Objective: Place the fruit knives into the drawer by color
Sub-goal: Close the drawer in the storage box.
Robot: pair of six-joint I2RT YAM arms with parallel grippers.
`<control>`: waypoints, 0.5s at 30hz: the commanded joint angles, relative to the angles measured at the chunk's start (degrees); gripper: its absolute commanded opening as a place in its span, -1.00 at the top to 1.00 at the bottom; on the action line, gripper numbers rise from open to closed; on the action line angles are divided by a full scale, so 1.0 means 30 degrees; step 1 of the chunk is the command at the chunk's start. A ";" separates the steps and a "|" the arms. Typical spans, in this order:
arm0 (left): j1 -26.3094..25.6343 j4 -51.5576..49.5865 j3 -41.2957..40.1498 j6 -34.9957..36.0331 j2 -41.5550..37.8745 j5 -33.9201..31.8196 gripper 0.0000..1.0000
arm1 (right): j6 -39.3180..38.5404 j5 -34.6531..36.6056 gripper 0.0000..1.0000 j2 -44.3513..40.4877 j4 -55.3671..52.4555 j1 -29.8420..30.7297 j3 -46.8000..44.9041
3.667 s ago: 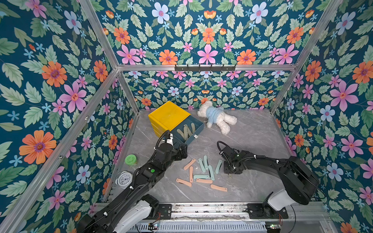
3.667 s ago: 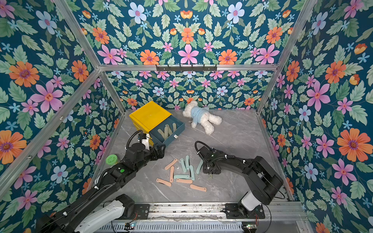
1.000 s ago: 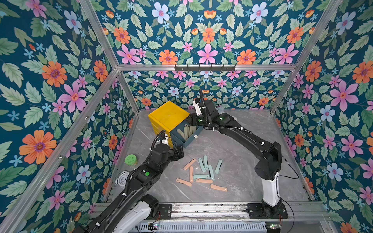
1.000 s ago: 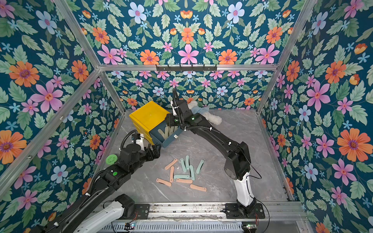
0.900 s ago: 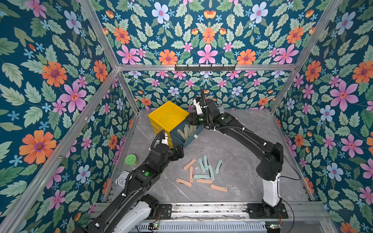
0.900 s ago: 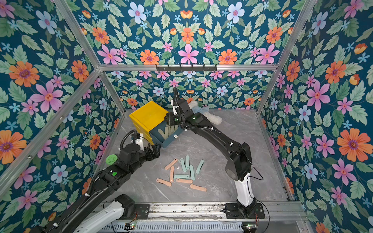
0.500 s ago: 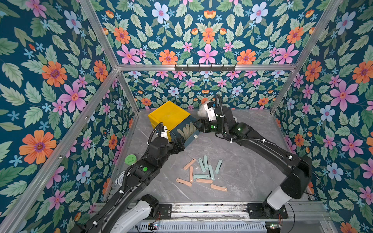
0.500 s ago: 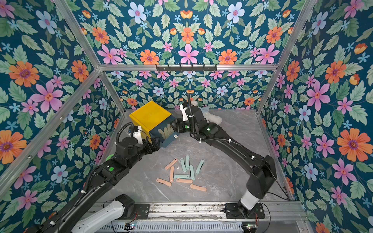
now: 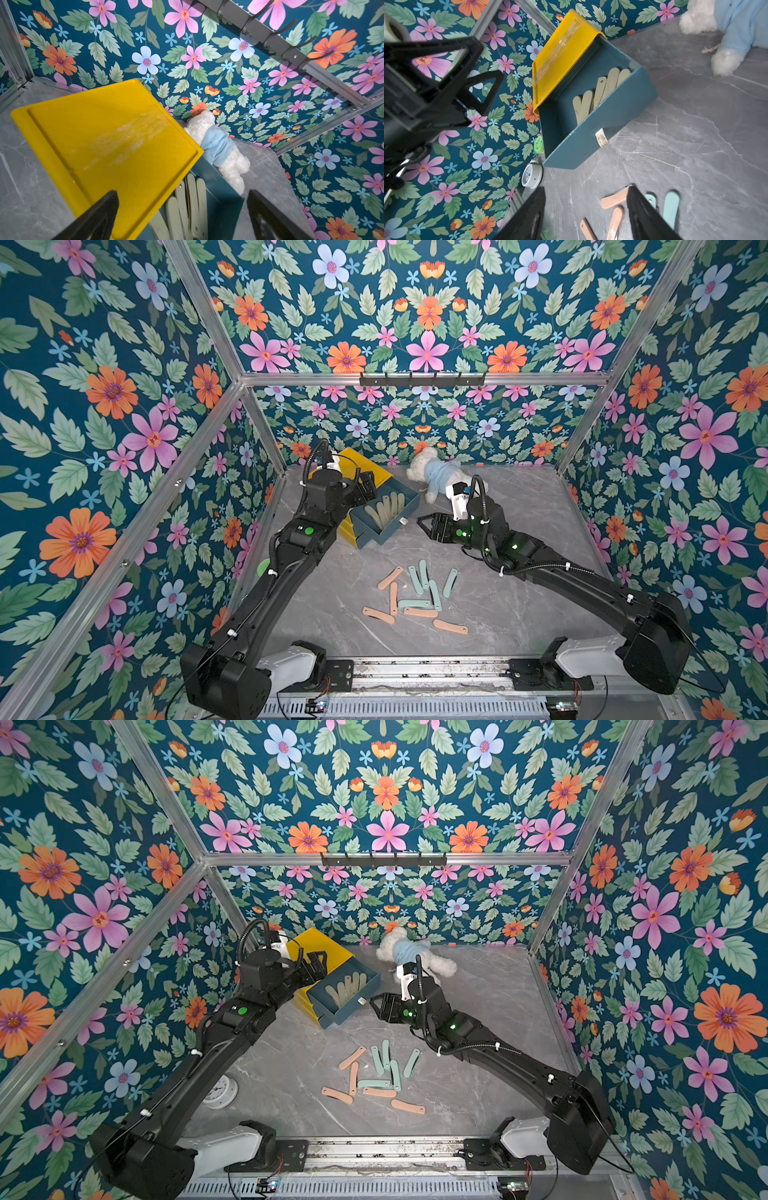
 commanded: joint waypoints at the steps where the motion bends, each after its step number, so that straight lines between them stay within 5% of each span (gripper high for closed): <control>1: 0.0711 0.1251 0.0866 -0.0034 0.1476 0.1342 -0.98 | 0.1547 -0.0033 -0.29 0.0383 0.1941 0.0014 -0.0392; 15: 0.1593 0.1567 0.2267 -0.0132 0.5936 0.1637 -0.99 | 0.3534 0.0141 -0.13 0.4971 0.2673 0.0030 0.2155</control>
